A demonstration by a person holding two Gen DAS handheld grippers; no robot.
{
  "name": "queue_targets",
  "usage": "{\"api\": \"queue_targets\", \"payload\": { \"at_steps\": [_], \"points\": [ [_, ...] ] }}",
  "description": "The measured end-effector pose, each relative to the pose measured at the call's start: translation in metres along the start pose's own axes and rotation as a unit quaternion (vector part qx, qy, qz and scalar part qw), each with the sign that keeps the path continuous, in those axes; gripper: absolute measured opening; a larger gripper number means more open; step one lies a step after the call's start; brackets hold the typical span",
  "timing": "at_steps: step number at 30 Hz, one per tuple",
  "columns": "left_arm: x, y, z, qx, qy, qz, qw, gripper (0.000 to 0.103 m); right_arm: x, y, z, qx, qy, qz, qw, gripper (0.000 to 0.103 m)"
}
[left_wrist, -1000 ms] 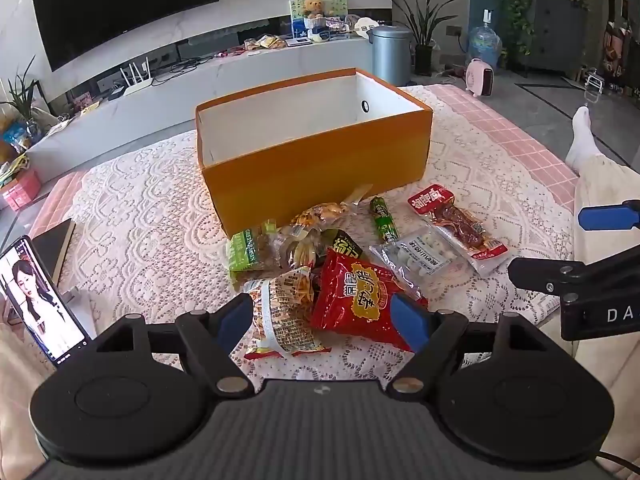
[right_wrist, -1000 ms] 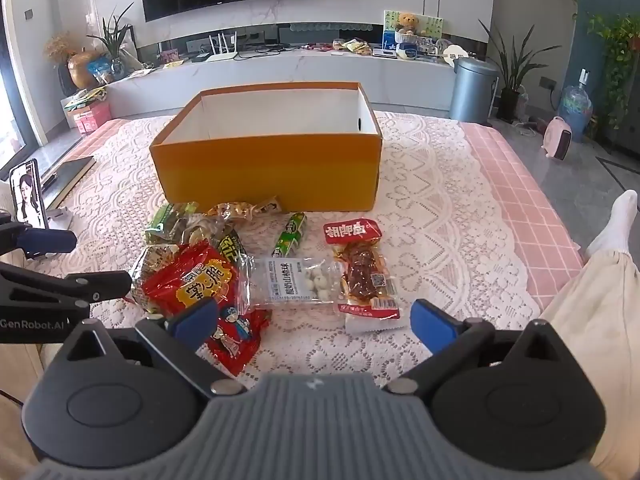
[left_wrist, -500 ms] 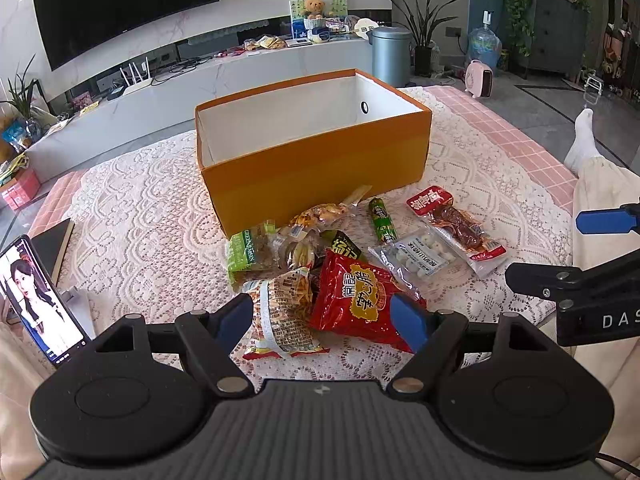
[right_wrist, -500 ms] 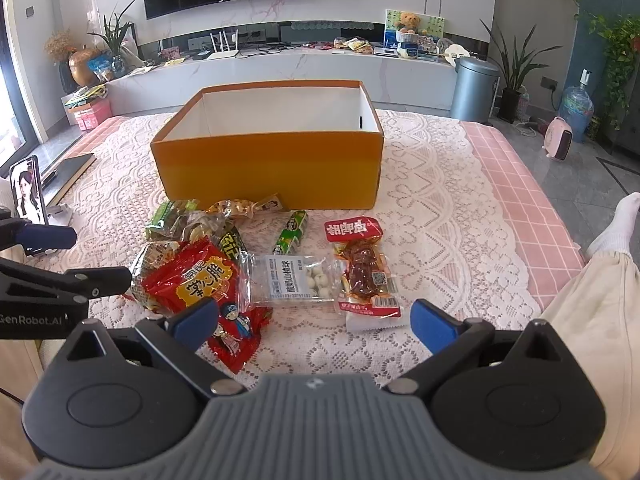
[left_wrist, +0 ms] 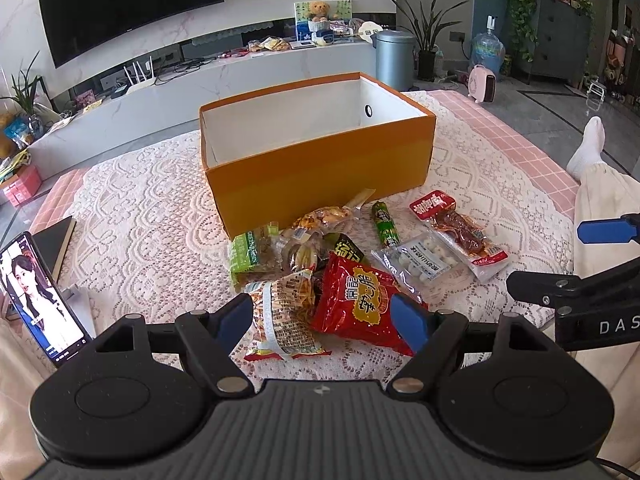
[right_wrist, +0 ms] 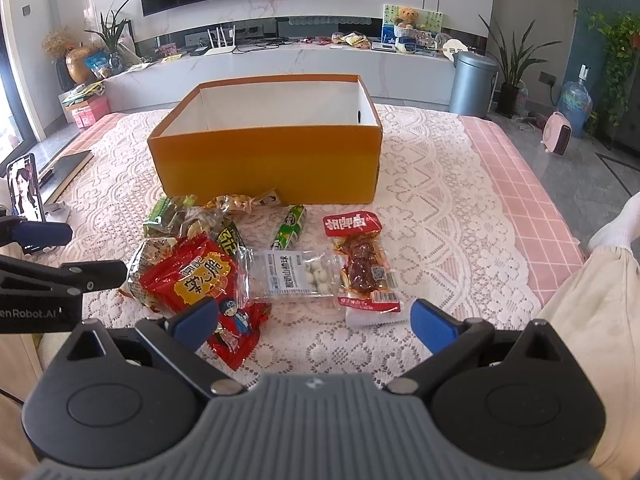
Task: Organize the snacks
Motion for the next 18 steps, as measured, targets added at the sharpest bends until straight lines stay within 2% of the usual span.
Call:
{"api": "queue_targets", "payload": {
  "at_steps": [18],
  "points": [
    [-0.0023, -0.0011, -0.0022, 0.010, 0.004, -0.005, 0.9999, 0.092, 0.0009, -0.0007, 0.0013, -0.004, 0.004, 0.001, 1.000, 0.099]
  ]
}}
Point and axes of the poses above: each gripper's, at about its wrist camera, not at the fingertips, and z roughly the way its jaws point, x to its right, y to its underside, the point moved 1 cm from there along z, roughly the way its jaws point
